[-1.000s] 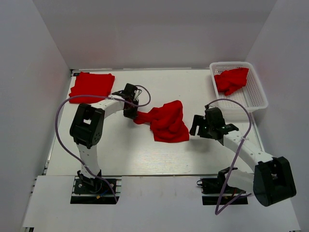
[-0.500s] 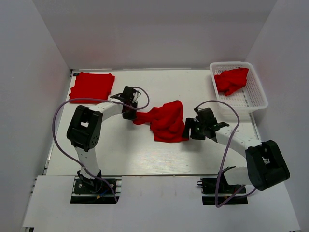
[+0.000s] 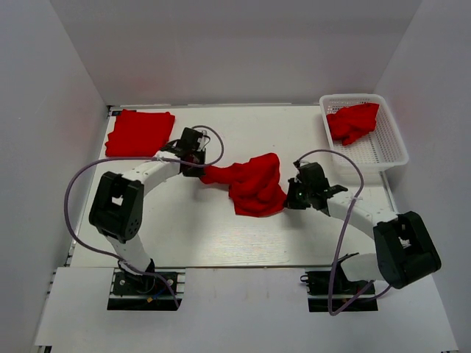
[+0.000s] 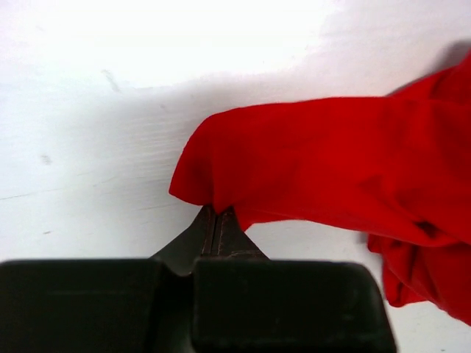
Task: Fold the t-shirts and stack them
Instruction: Flatten out the tshirt
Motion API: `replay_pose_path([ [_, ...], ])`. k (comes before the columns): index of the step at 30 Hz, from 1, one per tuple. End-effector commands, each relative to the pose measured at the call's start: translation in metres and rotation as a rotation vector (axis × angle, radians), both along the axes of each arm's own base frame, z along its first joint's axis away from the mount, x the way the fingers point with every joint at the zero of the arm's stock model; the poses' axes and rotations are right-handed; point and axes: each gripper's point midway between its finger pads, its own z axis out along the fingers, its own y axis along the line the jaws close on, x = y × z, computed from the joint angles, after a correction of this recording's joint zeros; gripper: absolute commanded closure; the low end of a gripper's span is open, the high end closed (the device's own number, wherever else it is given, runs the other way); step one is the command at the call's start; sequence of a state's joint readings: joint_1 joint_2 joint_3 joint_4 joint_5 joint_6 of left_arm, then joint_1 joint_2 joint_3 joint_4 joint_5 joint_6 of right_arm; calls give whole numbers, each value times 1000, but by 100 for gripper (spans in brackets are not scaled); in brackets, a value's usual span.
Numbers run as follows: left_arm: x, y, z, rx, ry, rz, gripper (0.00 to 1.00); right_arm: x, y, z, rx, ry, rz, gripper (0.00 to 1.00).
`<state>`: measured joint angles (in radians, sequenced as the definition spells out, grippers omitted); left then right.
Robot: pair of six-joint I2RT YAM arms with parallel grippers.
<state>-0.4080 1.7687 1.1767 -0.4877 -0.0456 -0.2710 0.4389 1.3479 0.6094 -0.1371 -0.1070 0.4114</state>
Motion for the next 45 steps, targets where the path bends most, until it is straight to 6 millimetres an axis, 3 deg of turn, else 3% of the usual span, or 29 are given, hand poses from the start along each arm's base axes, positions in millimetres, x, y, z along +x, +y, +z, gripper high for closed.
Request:
replay_pose_path([
  [1,24,2,69,-34,-217,44,100,47,-5,55,-25,-225,-64,100],
  [4,34,12,116,-25,-350,88,100,62,-18,82,-94,-324,-90,100],
  [5,39,14,135,-23,-399,93,100,77,-25,112,-117,-405,-137,100],
  [6,42,16,150,-26,-436,108,100,80,-27,120,-128,-428,-148,100],
  [7,44,22,177,-19,-495,123,100,90,-33,140,-154,-481,-168,100],
  [8,45,24,191,-23,-528,137,100,97,-37,161,-168,-533,-195,100],
  [12,44,49,261,13,-711,216,100,113,-65,234,-247,-705,-308,100],
  [14,41,58,292,15,-789,242,100,115,-74,259,-268,-767,-345,100],
  [15,35,70,309,29,-830,271,100,113,-83,293,-274,-842,-378,100],
  [20,17,95,377,42,-979,353,100,104,-103,376,-299,-1070,-425,100],
  [21,13,102,389,52,-996,389,100,97,-107,400,-279,-1126,-455,100],
  [25,-8,127,426,75,-1071,486,100,79,-133,458,-338,-1258,-549,100],
  [26,-11,137,429,98,-1070,526,100,75,-139,466,-351,-1275,-567,100],
  [27,-23,145,445,96,-1105,549,100,71,-143,476,-395,-1306,-567,100],
  [29,-36,158,457,121,-1129,598,100,54,-158,506,-384,-1368,-642,100],
  [32,-60,176,481,127,-1187,657,100,28,-177,537,-392,-1423,-713,100],
  [36,-95,202,512,142,-1253,750,100,1,-195,557,-384,-1450,-783,100],
  [40,-122,222,525,173,-1281,841,100,-24,-208,567,-363,-1480,-821,100],
  [45,-124,224,526,186,-1283,847,100,-34,-215,568,-374,-1494,-837,100],
])
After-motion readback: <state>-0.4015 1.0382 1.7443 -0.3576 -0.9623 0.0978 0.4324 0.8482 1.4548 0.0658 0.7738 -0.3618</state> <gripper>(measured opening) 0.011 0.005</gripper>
